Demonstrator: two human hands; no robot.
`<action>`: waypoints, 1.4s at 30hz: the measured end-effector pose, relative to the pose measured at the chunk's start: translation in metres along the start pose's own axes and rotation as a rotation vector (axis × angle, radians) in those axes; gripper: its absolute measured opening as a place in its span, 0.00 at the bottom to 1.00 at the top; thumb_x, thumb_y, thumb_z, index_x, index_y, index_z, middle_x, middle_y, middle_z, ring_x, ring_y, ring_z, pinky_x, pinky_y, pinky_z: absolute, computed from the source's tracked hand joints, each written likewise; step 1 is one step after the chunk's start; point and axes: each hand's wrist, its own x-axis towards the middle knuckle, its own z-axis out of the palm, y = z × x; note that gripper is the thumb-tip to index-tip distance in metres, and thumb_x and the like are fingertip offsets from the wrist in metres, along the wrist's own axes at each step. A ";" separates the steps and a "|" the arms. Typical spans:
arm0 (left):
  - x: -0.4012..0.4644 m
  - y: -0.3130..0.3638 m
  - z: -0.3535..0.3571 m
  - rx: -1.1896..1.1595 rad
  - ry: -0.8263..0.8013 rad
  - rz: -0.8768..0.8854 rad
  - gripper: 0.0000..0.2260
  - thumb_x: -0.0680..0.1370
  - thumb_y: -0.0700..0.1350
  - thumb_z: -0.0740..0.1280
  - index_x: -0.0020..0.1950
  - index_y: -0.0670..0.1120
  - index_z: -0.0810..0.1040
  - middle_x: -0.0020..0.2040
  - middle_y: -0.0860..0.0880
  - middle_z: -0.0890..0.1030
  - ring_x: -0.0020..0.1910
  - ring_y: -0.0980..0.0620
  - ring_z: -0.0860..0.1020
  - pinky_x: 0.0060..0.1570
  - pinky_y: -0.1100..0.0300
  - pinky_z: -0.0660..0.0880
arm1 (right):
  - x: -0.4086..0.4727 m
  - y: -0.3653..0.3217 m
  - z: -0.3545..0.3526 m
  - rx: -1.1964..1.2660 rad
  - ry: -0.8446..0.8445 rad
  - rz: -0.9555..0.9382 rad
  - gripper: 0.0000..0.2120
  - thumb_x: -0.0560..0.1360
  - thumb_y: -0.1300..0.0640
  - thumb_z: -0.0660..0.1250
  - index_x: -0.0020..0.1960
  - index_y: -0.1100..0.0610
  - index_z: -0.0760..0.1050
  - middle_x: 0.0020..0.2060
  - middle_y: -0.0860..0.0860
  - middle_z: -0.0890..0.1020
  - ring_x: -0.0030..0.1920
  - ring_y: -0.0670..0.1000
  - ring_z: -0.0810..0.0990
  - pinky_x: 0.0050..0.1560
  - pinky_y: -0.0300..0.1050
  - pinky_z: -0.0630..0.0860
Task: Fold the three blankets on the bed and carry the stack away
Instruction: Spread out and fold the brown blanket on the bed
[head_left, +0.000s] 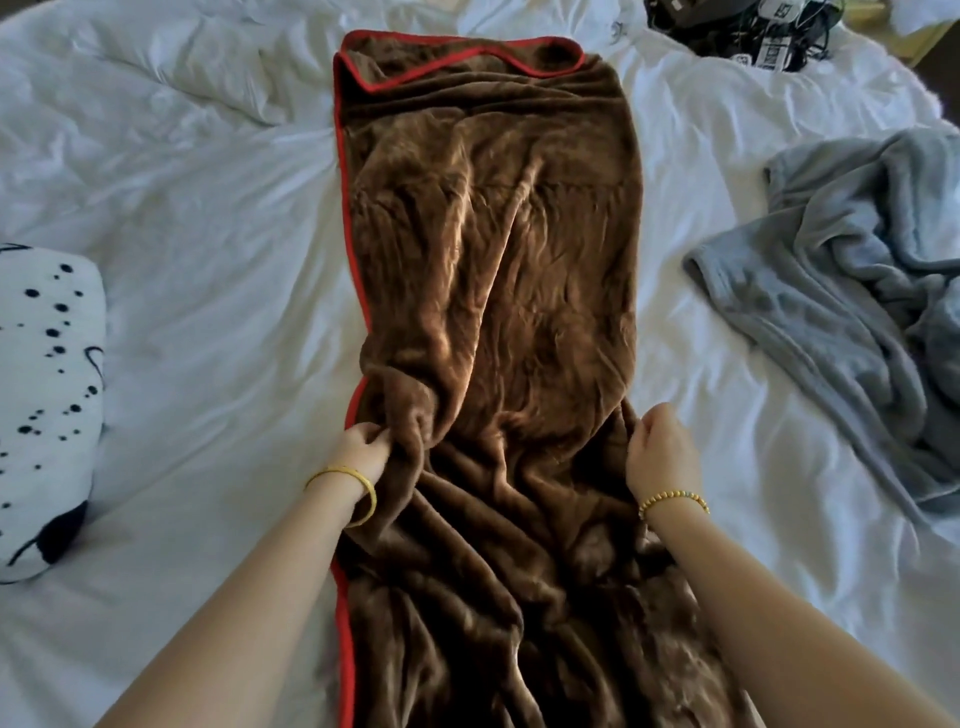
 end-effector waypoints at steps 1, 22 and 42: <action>0.003 -0.004 -0.002 -0.044 0.076 -0.046 0.14 0.80 0.51 0.58 0.60 0.46 0.75 0.59 0.41 0.77 0.56 0.41 0.75 0.54 0.53 0.69 | 0.002 0.001 -0.001 -0.021 -0.027 -0.029 0.06 0.78 0.62 0.56 0.45 0.62 0.70 0.43 0.60 0.77 0.45 0.61 0.75 0.41 0.47 0.67; 0.016 0.014 0.009 0.317 0.280 -0.193 0.13 0.79 0.43 0.57 0.62 0.46 0.72 0.64 0.37 0.67 0.62 0.38 0.68 0.63 0.49 0.67 | 0.039 0.010 -0.022 -0.119 -0.067 0.133 0.04 0.75 0.67 0.52 0.48 0.60 0.61 0.33 0.56 0.73 0.37 0.59 0.75 0.34 0.48 0.69; 0.040 0.048 0.021 0.046 -0.036 0.016 0.15 0.81 0.45 0.56 0.60 0.36 0.75 0.60 0.36 0.77 0.62 0.37 0.73 0.60 0.50 0.68 | 0.083 -0.008 -0.010 0.180 -0.083 0.188 0.18 0.77 0.64 0.55 0.65 0.60 0.70 0.58 0.58 0.78 0.59 0.59 0.75 0.53 0.43 0.70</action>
